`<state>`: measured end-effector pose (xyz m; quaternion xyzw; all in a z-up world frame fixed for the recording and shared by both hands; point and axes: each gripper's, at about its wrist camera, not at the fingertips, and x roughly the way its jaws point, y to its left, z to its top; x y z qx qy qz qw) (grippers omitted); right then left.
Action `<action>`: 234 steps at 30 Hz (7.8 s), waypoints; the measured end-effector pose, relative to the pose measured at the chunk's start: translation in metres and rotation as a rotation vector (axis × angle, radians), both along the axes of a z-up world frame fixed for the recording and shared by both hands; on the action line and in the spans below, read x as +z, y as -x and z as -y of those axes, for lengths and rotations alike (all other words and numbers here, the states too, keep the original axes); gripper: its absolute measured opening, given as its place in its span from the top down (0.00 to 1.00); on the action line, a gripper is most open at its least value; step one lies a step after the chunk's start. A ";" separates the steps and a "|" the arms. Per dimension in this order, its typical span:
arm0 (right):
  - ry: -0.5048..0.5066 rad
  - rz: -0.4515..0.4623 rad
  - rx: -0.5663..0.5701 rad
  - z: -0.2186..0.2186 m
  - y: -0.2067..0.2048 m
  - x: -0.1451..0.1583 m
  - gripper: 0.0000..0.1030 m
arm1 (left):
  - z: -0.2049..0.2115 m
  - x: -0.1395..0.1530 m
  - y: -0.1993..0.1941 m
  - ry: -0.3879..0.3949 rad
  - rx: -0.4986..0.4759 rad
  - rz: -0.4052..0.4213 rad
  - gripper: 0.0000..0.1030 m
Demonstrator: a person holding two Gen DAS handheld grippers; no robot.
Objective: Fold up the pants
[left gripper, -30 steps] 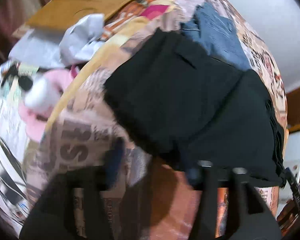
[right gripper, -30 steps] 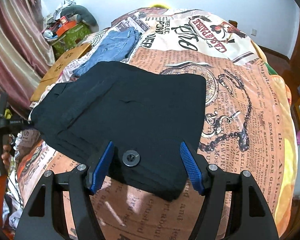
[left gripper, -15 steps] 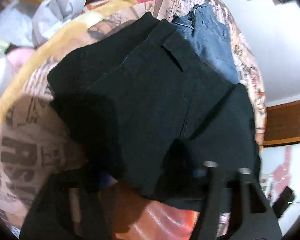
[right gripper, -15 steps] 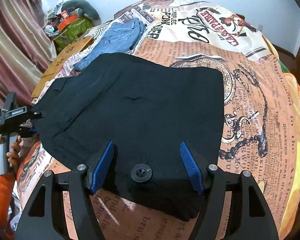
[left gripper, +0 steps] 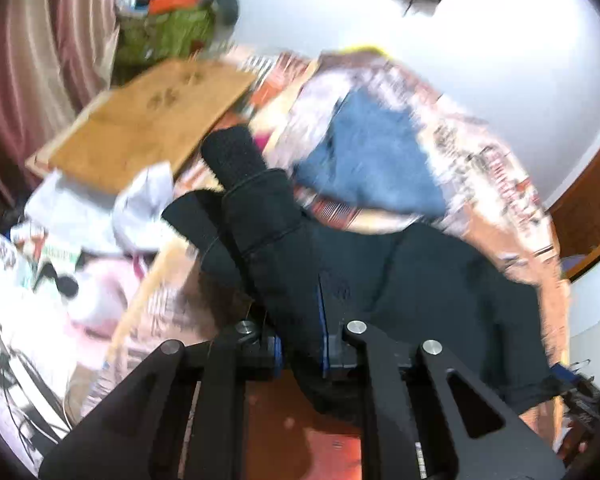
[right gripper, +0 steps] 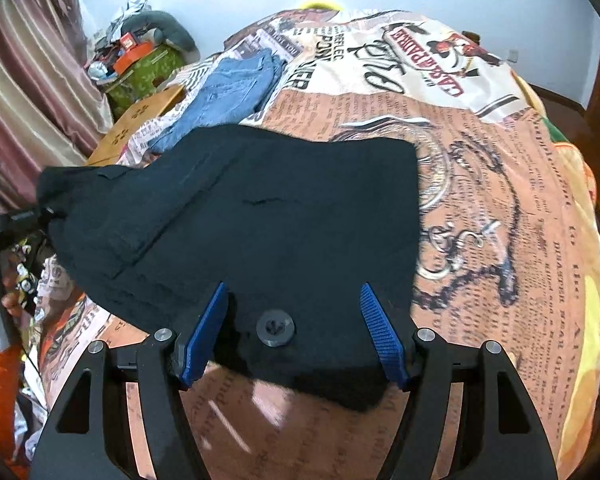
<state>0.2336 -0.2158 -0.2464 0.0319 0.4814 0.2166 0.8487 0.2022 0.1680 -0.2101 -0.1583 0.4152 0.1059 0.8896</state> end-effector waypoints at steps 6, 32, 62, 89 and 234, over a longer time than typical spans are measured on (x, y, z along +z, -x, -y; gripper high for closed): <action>-0.002 0.011 -0.072 0.027 0.006 0.001 0.37 | 0.035 0.062 -0.006 -0.050 -0.080 0.142 0.87; -0.052 -0.031 -0.081 0.058 0.013 -0.020 0.37 | 0.309 0.041 -0.074 -0.027 -0.666 0.064 0.88; -0.046 -0.052 -0.090 0.056 0.024 -0.016 0.37 | 0.220 0.003 -0.147 -0.298 -0.450 -0.082 0.07; 0.028 -0.014 -0.153 0.075 0.019 -0.003 0.37 | 0.135 -0.093 -0.135 -0.309 -0.406 -0.352 0.02; -0.222 -0.204 0.011 0.013 -0.040 -0.035 0.28 | 0.183 -0.077 -0.097 0.242 -0.648 -0.373 0.21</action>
